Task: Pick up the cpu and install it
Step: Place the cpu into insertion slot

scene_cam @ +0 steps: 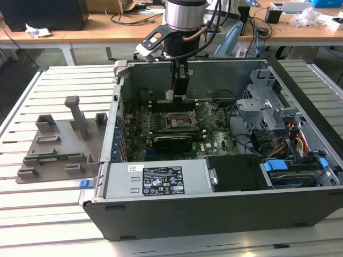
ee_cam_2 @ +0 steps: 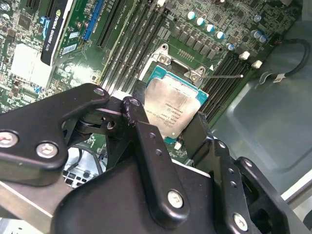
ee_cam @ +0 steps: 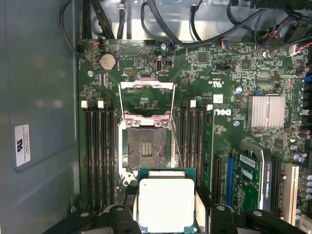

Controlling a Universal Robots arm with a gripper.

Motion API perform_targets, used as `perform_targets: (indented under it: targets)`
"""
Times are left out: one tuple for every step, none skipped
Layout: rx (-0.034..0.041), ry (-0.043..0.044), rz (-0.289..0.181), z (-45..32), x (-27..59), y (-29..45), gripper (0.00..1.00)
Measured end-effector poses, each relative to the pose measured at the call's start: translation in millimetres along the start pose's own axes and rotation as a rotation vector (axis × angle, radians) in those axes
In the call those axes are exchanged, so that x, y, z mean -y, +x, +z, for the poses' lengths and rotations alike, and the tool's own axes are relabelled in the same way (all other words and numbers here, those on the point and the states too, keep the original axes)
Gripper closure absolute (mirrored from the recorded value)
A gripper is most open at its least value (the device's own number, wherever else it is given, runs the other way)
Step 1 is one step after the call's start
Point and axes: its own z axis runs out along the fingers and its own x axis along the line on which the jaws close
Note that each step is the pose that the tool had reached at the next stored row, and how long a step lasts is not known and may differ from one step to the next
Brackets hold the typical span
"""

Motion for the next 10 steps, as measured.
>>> perform_targets:
  targets:
    - [0.0000, 0.0000, 0.000, 0.6, -0.7, 0.0, 0.45]
    - [0.0001, 0.0001, 0.000, 0.9, -1.2, 0.0, 0.45]
    - [0.0000, 0.0000, 0.000, 1.2, -1.5, 0.0, 0.45]
    - [0.0001, 0.0000, 0.000, 1.5, -1.9, 0.0, 0.45]
    - [0.0001, 0.0000, 0.000, 1.8, -2.1, 0.0, 0.45]
    - [0.0001, 0.0001, 0.000, 2.4, -2.6, 0.1, 0.45]
    - [0.0001, 0.0000, 0.000, 2.7, -2.9, 0.1, 0.45]
    - [0.0001, 0.0000, 0.000, 2.9, -3.1, 0.1, 0.45]
    - [0.0001, 0.0000, 0.000, 3.4, -3.5, 0.1, 0.45]
    - [0.0001, 0.0000, 0.000, 3.7, -3.8, 0.1, 0.45]
